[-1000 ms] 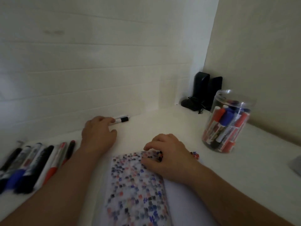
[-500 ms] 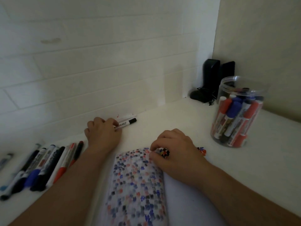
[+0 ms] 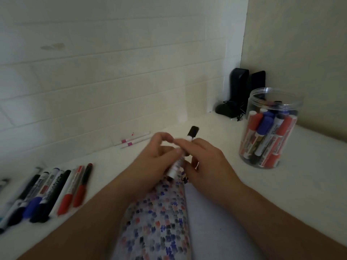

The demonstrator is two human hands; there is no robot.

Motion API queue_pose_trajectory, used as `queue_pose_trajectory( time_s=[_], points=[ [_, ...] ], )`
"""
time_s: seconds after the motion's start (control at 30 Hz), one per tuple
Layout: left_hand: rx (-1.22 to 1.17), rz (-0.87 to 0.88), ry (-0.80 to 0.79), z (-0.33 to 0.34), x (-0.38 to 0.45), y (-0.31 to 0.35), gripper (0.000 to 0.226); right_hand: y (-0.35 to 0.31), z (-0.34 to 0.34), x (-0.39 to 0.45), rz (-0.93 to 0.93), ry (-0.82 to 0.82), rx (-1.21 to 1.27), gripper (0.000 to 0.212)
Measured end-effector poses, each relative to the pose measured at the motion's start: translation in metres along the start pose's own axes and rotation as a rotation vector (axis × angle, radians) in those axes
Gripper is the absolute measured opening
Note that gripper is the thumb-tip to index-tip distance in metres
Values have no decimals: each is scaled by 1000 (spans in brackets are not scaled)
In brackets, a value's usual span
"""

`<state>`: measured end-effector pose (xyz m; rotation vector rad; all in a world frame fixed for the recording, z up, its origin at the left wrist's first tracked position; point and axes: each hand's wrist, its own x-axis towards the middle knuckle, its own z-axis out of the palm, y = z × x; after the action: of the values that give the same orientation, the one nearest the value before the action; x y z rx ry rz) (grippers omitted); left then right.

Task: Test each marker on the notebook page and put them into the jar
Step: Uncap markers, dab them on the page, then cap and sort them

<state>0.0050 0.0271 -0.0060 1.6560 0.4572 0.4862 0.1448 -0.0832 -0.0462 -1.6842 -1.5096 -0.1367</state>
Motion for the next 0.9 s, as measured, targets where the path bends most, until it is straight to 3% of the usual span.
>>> queue_pose_trajectory(
  time_s=[0.07, 0.17, 0.27, 0.37, 0.43, 0.57, 0.73, 0.9],
  points=[
    [25, -27, -44, 4, -2, -5, 21, 6, 1, 0, -43, 31, -12, 52],
    [360, 77, -21, -4, 3, -15, 22, 7, -1, 0, -68, 35, 2, 22],
    [669, 286, 43, -11, 6, -22, 27, -1, -9, 2, 174, -59, 314, 21],
    [848, 405, -70, -5, 4, -23, 40, -7, -13, 5, 359, 10, 605, 17],
    [855, 416, -103, 1, 2, -25, 38, -7, -12, 6, 422, 31, 732, 18],
    [805, 428, -59, 11, 0, -25, 12, -10, -6, 6, 440, 29, 791, 31],
    [754, 396, -131, 11, 1, -22, 22, -14, -8, 8, 464, 26, 736, 7],
    [695, 358, -139, 14, 1, -18, 24, -20, -14, 5, 472, 12, 832, 26]
  ],
)
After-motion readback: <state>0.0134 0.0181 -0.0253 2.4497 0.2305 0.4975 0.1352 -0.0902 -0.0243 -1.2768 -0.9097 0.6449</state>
